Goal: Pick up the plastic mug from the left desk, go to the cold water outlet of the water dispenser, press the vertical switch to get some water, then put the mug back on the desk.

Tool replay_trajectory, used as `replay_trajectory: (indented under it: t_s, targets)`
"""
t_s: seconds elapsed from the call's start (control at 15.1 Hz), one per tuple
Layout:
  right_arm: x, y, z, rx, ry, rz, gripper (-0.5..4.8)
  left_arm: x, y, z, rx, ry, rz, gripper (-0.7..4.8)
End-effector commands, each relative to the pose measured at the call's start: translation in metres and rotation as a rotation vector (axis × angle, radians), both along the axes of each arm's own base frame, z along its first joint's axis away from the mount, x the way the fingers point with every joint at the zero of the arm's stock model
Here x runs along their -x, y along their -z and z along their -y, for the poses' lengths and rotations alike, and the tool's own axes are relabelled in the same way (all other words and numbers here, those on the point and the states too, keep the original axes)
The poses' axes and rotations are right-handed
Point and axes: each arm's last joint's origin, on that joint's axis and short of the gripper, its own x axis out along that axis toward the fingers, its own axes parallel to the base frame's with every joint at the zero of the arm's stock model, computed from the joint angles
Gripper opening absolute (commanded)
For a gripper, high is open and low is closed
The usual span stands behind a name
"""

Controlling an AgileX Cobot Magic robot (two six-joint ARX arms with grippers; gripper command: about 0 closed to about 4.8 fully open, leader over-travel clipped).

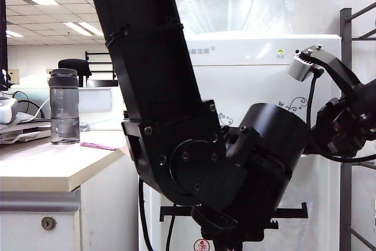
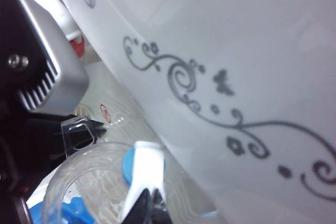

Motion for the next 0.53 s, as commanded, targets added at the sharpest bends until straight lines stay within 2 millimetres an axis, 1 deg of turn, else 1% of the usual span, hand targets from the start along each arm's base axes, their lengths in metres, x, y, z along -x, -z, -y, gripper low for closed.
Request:
replay_trajectory:
  t_s: [0.07, 0.53]
  targets:
    - [0.0048, 0.0083, 0.0012, 0.024, 0.007, -0.083, -0.01, -0.0018, -0.0061, 0.003, 0.042, -0.015, 0.028, -0.05]
    - [0.0054, 0.0093, 0.0013, 0.028, 0.007, -0.095, -0.01, -0.0018, -0.0061, 0.003, 0.042, -0.015, 0.028, -0.05]
